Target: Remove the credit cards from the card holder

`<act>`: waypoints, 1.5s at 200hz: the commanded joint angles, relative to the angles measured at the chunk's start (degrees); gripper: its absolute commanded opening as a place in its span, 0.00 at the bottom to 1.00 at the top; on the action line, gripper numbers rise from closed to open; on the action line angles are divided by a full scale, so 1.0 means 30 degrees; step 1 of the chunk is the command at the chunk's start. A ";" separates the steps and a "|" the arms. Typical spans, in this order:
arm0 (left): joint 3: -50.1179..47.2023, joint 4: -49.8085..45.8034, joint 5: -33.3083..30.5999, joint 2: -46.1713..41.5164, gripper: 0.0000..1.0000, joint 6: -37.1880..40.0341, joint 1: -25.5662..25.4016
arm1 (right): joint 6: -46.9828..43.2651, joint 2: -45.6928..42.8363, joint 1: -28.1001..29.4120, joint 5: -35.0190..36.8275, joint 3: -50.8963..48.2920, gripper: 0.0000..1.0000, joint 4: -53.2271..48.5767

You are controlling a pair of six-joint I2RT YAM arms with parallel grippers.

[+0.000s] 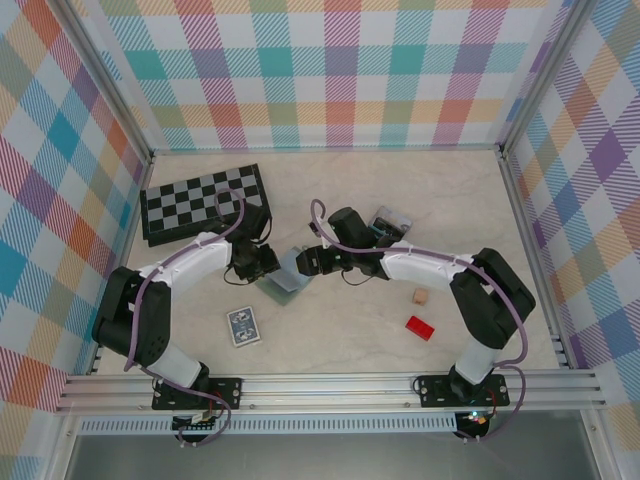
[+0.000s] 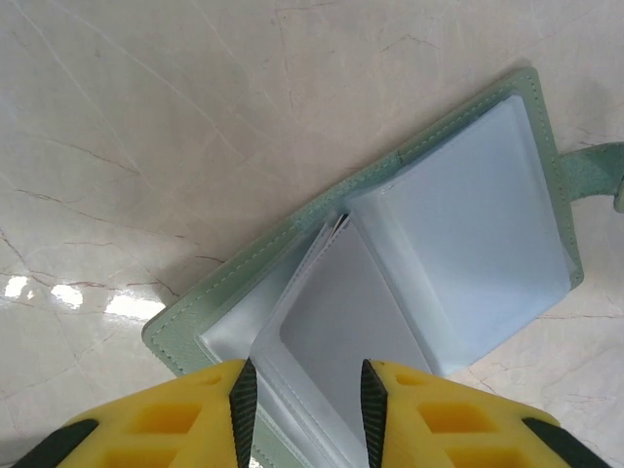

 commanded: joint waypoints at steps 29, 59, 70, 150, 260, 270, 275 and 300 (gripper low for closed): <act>0.0074 -0.0941 -0.0999 -0.0256 0.36 0.0438 -0.0143 | -0.1588 0.0504 0.0415 0.0751 0.1168 0.51 -0.2425; 0.0263 -0.2125 -0.2947 -0.0770 0.46 0.0351 -0.0060 | -0.2558 0.2854 0.0833 0.1596 0.3876 0.49 -0.5199; 0.0042 -0.1988 -0.2850 -0.0999 0.49 0.0196 -0.0023 | -0.2568 0.3684 0.0852 0.1673 0.4763 0.49 -0.5800; -0.1826 0.0732 -0.0788 -0.2127 0.47 -0.1558 0.0028 | -0.0469 0.7905 0.0876 0.4730 0.8866 0.46 -0.9921; -0.4771 0.4848 0.4170 -0.2243 0.32 -0.3671 0.0003 | 0.6750 0.3133 0.0794 0.2201 0.2937 0.46 -0.7671; -0.4815 0.5244 0.4655 -0.2097 0.30 -0.3713 0.0004 | 0.6668 0.3045 0.0778 0.2215 0.3055 0.46 -0.7635; -0.4807 0.5386 0.4807 -0.2013 0.29 -0.3756 -0.0002 | 0.6639 0.3044 0.0764 0.2257 0.3132 0.46 -0.7665; -0.4763 0.5492 0.4954 -0.1578 0.28 -0.3742 -0.0053 | 0.6514 0.3541 0.0735 0.2238 0.3455 0.46 -0.7929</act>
